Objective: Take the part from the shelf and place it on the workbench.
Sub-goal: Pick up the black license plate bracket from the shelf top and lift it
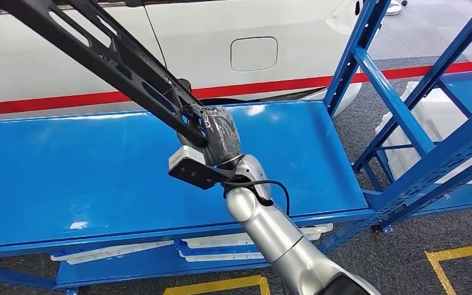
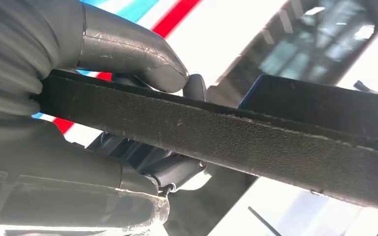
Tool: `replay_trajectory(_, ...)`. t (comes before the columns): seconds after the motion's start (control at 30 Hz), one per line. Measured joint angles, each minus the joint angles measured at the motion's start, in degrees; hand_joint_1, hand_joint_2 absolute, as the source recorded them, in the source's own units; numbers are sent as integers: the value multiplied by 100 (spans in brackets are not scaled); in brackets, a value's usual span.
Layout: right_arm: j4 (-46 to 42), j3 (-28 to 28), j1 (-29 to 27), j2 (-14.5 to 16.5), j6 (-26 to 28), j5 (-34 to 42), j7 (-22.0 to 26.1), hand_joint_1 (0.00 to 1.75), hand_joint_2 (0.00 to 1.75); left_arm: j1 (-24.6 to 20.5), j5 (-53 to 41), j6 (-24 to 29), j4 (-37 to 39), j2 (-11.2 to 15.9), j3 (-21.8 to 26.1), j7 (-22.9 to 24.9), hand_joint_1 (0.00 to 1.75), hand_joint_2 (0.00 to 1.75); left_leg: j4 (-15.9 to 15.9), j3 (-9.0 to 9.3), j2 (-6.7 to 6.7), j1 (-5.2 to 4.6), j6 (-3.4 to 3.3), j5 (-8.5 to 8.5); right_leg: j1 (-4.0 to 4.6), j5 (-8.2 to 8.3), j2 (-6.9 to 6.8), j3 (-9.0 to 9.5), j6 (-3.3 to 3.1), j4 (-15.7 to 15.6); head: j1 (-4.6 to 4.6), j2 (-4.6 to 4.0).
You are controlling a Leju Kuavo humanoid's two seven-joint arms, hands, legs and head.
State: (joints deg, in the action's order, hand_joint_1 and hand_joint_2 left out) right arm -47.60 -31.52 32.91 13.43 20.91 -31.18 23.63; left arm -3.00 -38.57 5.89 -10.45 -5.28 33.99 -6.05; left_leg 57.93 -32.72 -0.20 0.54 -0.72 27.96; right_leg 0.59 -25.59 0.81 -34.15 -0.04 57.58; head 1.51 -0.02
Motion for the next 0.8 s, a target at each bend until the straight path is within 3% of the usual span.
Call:
replay_trajectory(0.23, -1119, 203, -184, -167, -726, 1059, 108, 175, 175, 0, -5, 8, 0, -12, 102, -20, 0, 0, 0, 0, 0, 0, 0, 0, 0, 0, 0, 0, 0, -1, 1, 0)
replay_trajectory(0.6, -1625, 312, -267, -270, -832, 1186, 109, 175, 175, -2, -12, 8, 0, -30, 150, -26, 0, 0, -3, 1, 0, 1, 0, 0, 1, 0, 0, -1, 0, 0, 0, 0)
replay_trajectory(0.73, -1665, 334, -279, -286, -1041, 1457, 111, 175, 175, -2, -41, 6, 0, -35, 164, -69, 0, 175, -3, 1, 0, 0, 0, 0, 1, 0, 0, -1, 0, 0, 2, 0)
replay_trajectory(0.8, -1669, 347, -301, -297, -1223, 1708, 116, 175, 175, -2, -63, -3, 0, -37, 166, -107, 0, 175, -3, 1, 0, 0, 0, 0, 0, 0, 0, 0, 0, 0, 2, 0)
